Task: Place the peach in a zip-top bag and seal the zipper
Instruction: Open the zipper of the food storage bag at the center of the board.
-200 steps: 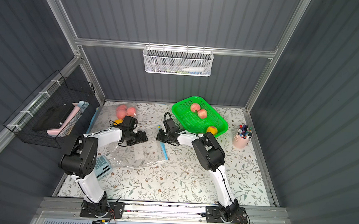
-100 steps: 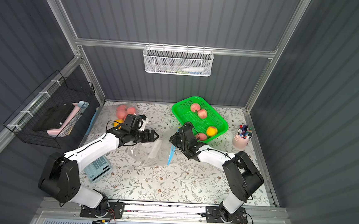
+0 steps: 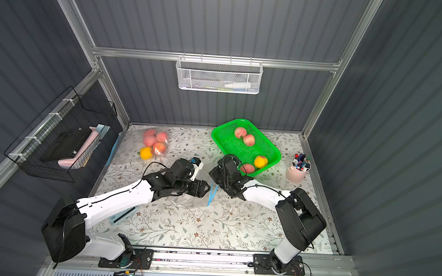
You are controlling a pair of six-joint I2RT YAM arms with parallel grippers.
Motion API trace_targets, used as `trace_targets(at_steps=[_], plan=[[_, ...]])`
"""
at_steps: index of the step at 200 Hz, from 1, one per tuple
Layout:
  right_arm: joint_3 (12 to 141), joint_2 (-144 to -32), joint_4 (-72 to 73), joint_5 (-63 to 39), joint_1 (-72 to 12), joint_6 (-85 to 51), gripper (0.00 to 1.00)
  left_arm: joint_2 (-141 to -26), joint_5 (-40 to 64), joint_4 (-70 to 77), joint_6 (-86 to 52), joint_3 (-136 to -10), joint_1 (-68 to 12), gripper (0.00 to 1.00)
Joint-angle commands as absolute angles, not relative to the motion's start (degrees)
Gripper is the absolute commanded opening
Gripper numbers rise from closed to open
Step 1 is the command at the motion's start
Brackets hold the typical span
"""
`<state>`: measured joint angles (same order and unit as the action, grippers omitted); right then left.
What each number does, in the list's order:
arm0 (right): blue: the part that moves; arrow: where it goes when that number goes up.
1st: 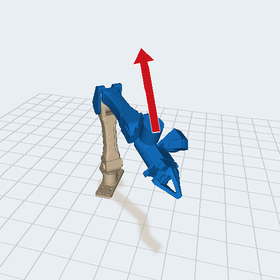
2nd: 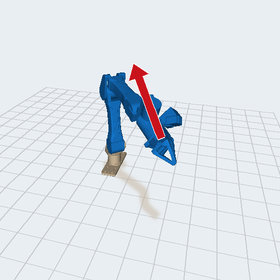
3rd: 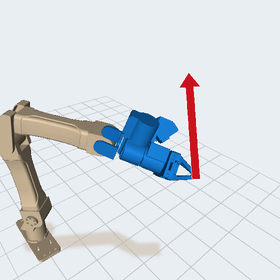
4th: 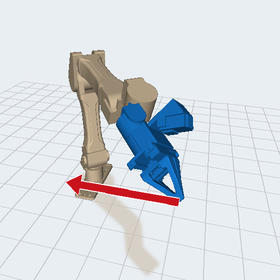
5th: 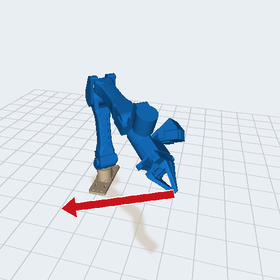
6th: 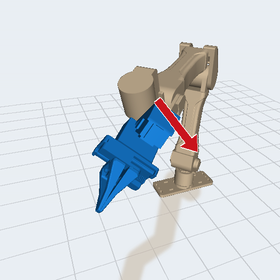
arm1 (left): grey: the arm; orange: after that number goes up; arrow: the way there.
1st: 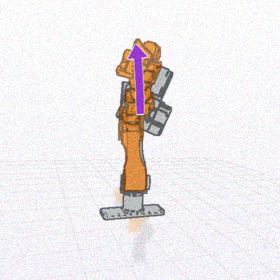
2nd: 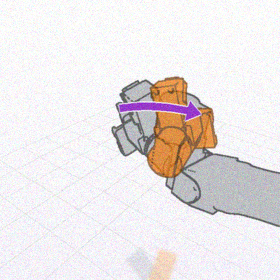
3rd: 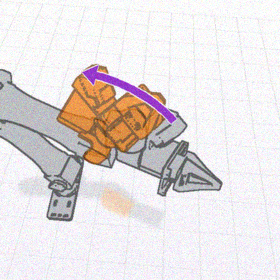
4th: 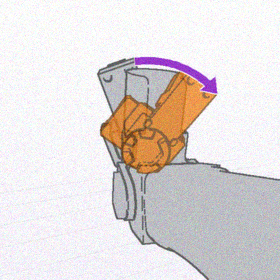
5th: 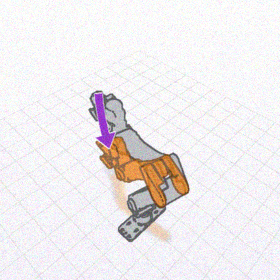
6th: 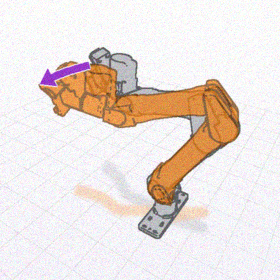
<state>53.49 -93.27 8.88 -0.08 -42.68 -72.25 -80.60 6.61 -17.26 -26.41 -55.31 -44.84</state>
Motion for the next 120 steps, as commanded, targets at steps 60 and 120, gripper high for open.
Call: trace_targets(at_steps=[60, 120], plan=[[55.0, -93.3, 6.1, 0.8, -43.5, -78.0, 0.00, -86.0, 3.4, -12.3, -30.3, -55.9, -45.9, 0.76], [55.0, -94.3, 5.9, -0.9, -43.5, -80.2, 0.00, -88.5, 5.2, -8.7, -33.7, -56.0, -45.9, 0.86]])
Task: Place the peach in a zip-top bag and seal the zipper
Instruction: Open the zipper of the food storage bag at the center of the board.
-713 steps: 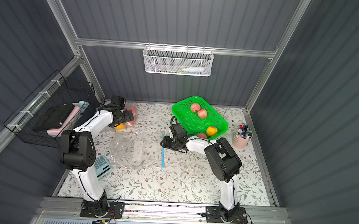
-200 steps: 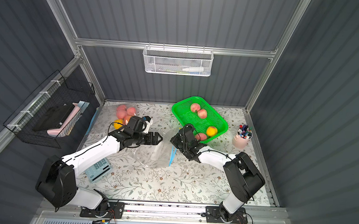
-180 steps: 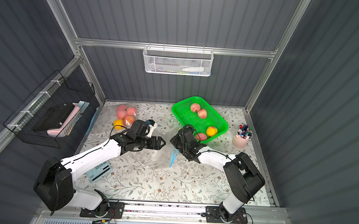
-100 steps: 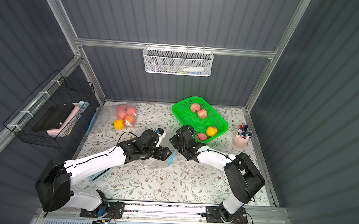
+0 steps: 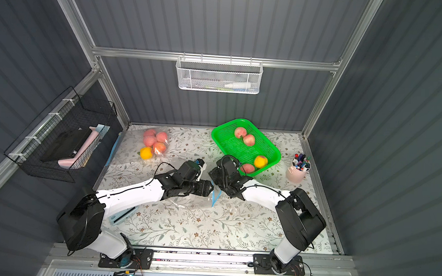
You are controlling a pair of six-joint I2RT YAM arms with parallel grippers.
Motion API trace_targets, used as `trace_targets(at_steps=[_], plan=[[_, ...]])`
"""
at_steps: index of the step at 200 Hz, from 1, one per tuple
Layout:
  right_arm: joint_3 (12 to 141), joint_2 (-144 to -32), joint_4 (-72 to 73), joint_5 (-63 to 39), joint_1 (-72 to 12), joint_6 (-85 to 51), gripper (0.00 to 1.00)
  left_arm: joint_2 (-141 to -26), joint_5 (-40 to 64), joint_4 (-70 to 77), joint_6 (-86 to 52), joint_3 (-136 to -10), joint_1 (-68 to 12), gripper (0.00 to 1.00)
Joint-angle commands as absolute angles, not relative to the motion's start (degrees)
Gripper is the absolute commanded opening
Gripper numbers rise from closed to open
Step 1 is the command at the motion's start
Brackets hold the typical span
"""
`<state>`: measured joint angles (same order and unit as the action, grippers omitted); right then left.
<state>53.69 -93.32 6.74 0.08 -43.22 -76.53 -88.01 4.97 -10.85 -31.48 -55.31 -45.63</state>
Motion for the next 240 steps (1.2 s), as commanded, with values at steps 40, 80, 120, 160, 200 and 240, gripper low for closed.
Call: trace_targets(at_steps=[40, 80, 120, 160, 200, 240], plan=[[54.8, -94.2, 6.0, -1.2, -43.5, -80.8, 0.00, -87.7, 5.2, -7.2, -35.8, -54.2, -45.9, 0.93], [54.8, -93.8, 5.7, -1.2, -43.5, -80.7, 0.00, -89.1, 2.6, -9.8, -36.0, -55.1, -45.9, 0.74], [55.2, -92.9, 4.7, 0.1, -43.3, -77.0, 0.00, -90.2, 1.3, -10.5, -35.8, -55.3, -45.9, 0.49], [54.8, -89.0, 2.2, 1.4, -41.8, -69.8, 0.28, -91.1, -0.4, -10.5, -35.6, -54.8, -45.9, 0.38], [48.6, -83.6, 3.2, 2.9, -38.6, -63.3, 0.47, -91.9, -1.7, -10.7, -35.8, -54.8, -45.9, 0.37], [46.7, -85.4, 3.0, 1.0, -37.7, -59.4, 0.47, -92.7, -2.1, -10.7, -35.8, -55.1, -45.8, 0.35]])
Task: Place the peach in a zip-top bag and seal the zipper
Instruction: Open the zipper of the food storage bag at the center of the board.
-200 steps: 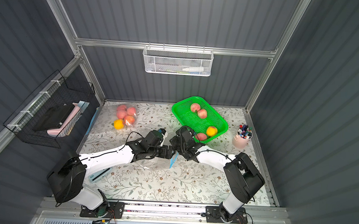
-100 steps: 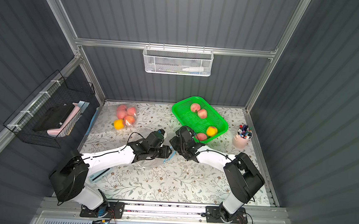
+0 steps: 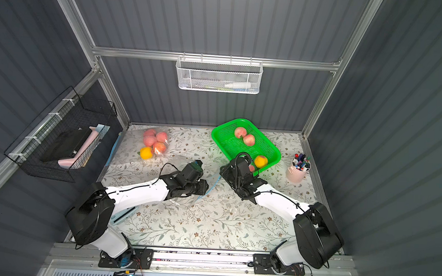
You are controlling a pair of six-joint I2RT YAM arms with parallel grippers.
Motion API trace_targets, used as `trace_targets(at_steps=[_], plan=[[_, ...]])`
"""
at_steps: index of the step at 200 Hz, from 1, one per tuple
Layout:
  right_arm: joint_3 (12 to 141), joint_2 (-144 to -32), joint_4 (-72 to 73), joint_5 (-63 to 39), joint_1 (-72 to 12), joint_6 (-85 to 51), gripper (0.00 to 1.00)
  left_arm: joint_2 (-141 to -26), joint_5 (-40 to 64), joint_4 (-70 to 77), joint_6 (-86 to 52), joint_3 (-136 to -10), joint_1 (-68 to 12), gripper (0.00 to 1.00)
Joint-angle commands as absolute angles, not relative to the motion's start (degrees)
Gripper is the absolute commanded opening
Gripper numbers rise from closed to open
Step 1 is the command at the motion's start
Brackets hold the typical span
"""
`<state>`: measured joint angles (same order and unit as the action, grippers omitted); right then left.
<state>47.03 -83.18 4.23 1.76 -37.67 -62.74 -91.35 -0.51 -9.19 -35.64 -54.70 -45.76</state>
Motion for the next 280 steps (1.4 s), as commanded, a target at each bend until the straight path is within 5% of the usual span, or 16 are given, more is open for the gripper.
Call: trace_targets(at_steps=[1, 93, 147, 243, 280], plan=[[46.8, -85.6, 2.9, 0.9, -37.7, -59.4, 0.47, -92.8, -2.0, -10.7, -35.8, -55.1, -45.8, 0.35], [52.2, -97.9, 2.7, -6.6, -38.8, -57.3, 0.37, -94.7, -2.1, -11.4, -35.4, -55.8, -45.8, 0.32], [54.5, -100.2, 0.5, -7.1, -39.4, -54.1, 0.04, -96.2, -2.2, -14.2, -33.2, -58.3, -45.8, 0.32], [55.4, -95.5, -1.5, -5.0, -40.2, -47.9, 0.04, -97.9, -5.8, -25.5, -26.2, -65.8, -45.8, 0.26], [55.5, -95.1, -1.4, -4.4, -40.2, -47.6, 0.04, -96.3, -6.0, -26.7, -24.6, -65.6, -45.8, 0.14]])
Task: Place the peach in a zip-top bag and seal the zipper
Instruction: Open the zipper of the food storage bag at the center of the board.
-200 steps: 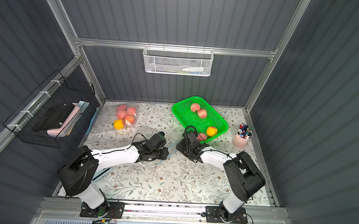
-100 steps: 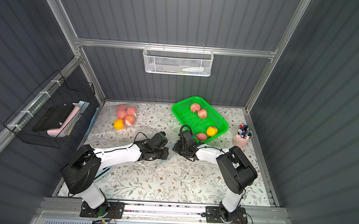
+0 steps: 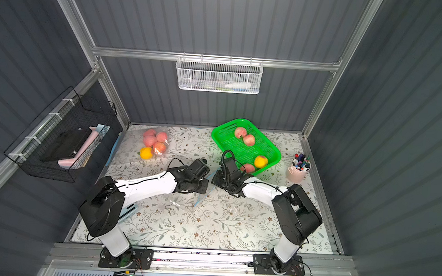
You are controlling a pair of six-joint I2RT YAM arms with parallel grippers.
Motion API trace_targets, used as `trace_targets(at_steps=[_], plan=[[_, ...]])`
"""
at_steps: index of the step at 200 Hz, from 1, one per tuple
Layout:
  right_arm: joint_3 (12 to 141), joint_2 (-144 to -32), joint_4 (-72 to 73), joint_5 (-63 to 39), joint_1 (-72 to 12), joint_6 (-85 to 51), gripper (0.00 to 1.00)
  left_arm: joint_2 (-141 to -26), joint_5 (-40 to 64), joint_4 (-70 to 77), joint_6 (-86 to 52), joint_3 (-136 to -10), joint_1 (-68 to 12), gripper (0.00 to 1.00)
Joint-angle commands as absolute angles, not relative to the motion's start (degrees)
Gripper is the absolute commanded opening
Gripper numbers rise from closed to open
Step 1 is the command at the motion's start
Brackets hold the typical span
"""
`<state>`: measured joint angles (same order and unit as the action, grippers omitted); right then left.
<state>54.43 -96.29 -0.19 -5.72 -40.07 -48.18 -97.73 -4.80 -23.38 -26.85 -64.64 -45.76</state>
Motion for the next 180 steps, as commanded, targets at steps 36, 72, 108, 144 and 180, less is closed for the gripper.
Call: trace_targets(at_steps=[36, 72, 108, 144, 180], plan=[[55.1, -94.3, -1.4, -4.1, -40.3, -46.3, 0.10, -93.6, -7.8, -26.8, -25.0, -66.4, -45.8, 0.00], [54.8, -92.4, -3.5, -3.1, -40.7, -44.4, 0.26, -89.6, -12.5, -28.9, -26.6, -68.2, -45.7, 0.00], [57.2, -89.7, -7.2, 0.4, -40.8, -42.7, 0.36, -86.2, -17.8, -33.9, -26.9, -72.1, -45.8, 0.00], [58.8, -87.3, -8.8, 3.6, -40.8, -41.5, 0.43, -83.2, -21.2, -34.3, -26.1, -73.8, -45.8, 0.00], [62.4, -88.3, -11.8, 1.4, -40.8, -39.4, 0.48, -81.4, -21.8, -33.1, -26.2, -75.1, -45.8, 0.00]])
